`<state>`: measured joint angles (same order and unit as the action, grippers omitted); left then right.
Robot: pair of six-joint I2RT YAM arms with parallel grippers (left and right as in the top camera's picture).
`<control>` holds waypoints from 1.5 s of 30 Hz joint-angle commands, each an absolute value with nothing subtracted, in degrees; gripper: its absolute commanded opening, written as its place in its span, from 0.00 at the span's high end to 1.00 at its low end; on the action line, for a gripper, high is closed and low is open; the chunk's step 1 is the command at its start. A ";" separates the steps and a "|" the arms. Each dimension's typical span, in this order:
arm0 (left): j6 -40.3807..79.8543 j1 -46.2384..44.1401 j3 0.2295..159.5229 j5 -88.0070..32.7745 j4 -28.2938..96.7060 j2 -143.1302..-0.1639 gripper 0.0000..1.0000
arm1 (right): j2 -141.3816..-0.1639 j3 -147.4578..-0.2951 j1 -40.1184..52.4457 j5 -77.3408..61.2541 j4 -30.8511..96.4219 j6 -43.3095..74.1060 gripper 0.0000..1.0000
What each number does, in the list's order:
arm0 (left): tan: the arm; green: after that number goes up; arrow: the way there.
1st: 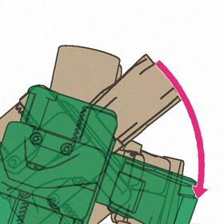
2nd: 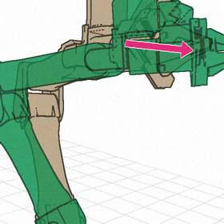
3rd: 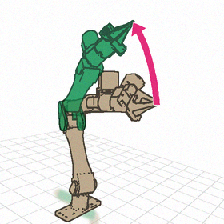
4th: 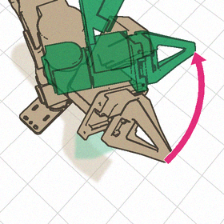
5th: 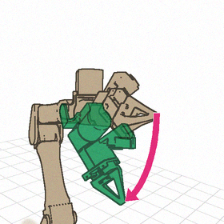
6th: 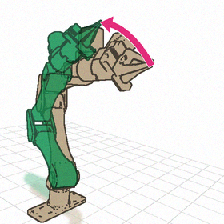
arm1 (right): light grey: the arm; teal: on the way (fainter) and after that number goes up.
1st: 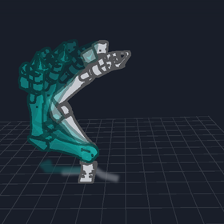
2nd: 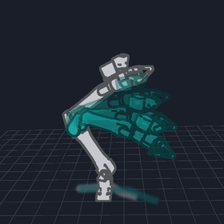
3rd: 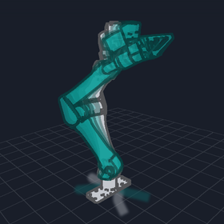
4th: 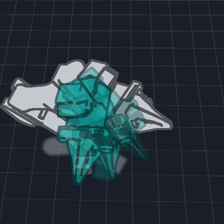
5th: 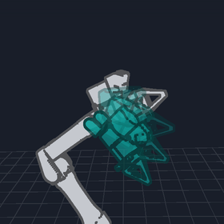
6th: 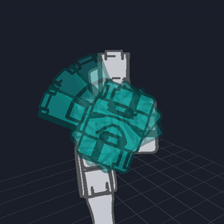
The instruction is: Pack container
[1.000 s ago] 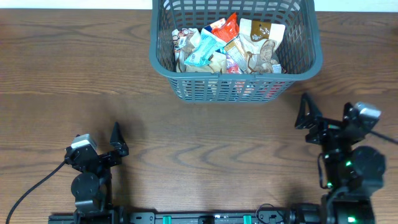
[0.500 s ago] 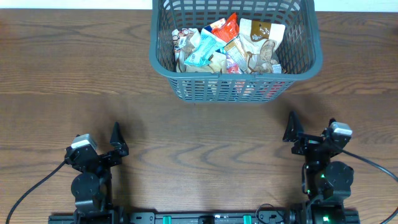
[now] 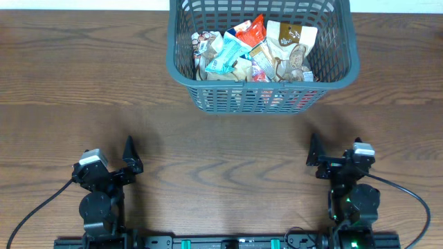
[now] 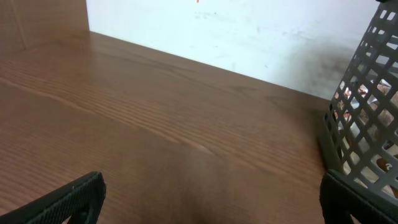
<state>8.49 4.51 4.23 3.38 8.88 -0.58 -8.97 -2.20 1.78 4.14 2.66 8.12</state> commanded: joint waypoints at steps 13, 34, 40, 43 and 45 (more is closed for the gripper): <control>7.33 4.71 2.85 3.42 10.00 -0.21 0.02 | -8.45 -0.30 3.84 2.28 4.10 -9.23 0.01; 7.33 4.71 2.85 3.42 10.00 -0.21 0.01 | -8.51 -0.30 3.73 2.09 4.05 -8.64 0.01; 7.33 4.71 2.85 3.42 10.00 -0.23 0.01 | -8.51 -0.30 3.73 2.09 4.05 -8.64 0.01; 7.33 4.71 2.85 3.42 10.00 -0.23 0.01 | -8.51 -0.30 3.73 2.11 4.05 -8.64 0.01; 7.33 4.71 2.85 3.42 10.00 -0.21 0.01 | -8.51 -0.30 3.73 2.11 4.05 -8.64 0.01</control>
<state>8.49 4.51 4.23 3.38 8.88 -0.58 -8.91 -0.56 2.87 2.35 3.92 -7.99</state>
